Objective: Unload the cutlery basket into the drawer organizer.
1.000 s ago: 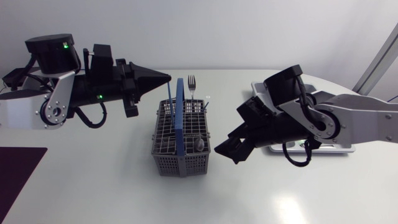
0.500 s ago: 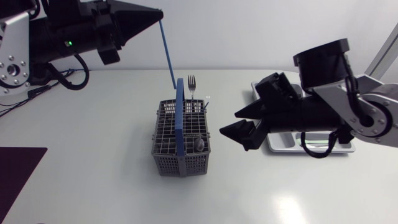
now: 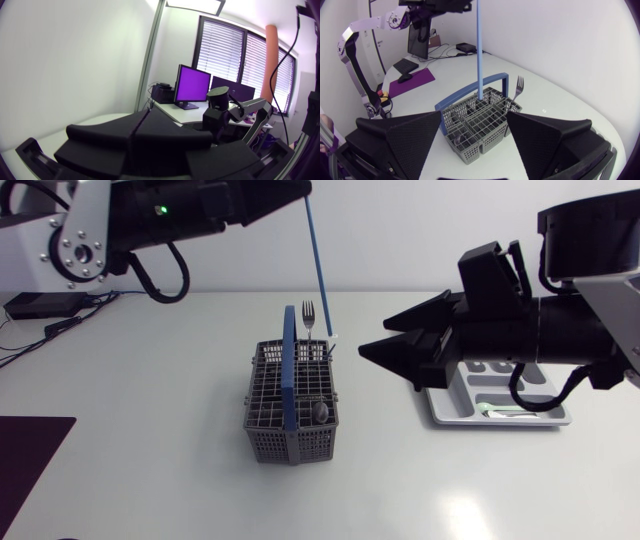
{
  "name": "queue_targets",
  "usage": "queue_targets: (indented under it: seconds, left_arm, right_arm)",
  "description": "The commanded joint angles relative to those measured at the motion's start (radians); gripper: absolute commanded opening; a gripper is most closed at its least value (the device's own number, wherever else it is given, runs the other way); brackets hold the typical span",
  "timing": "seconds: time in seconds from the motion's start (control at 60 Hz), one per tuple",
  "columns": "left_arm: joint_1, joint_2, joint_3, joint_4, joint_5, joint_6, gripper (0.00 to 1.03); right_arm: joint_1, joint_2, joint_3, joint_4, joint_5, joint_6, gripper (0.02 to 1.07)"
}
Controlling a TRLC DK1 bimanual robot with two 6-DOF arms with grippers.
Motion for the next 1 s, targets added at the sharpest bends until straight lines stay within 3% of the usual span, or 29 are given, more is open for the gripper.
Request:
queue_targets:
  seconds: [0.0,0.3,0.5,0.65,0.983]
  left_arm:
    - [-0.019,0.065,0.055,-0.030,0.028,-0.080,0.19]
    - [-0.039,0.151,0.121,-0.077,0.081,-0.196,0.19]
    - [-0.039,0.159,0.120,-0.082,0.083,-0.212,0.19]
    - [-0.038,0.159,0.120,-0.082,0.083,-0.213,0.19]
    - [-0.035,0.157,0.114,-0.077,0.083,-0.212,0.19]
  right_arm:
    - [-0.018,0.013,0.042,0.004,-0.027,0.035,0.97]
    - [-0.051,0.173,0.145,-0.030,-0.105,0.059,0.95]
    - [-0.035,0.242,0.202,-0.049,-0.108,0.066,0.81]
    - [-0.009,0.269,0.234,-0.055,-0.108,0.076,0.77]
    - [0.041,0.297,0.251,-0.061,-0.093,0.090,0.47]
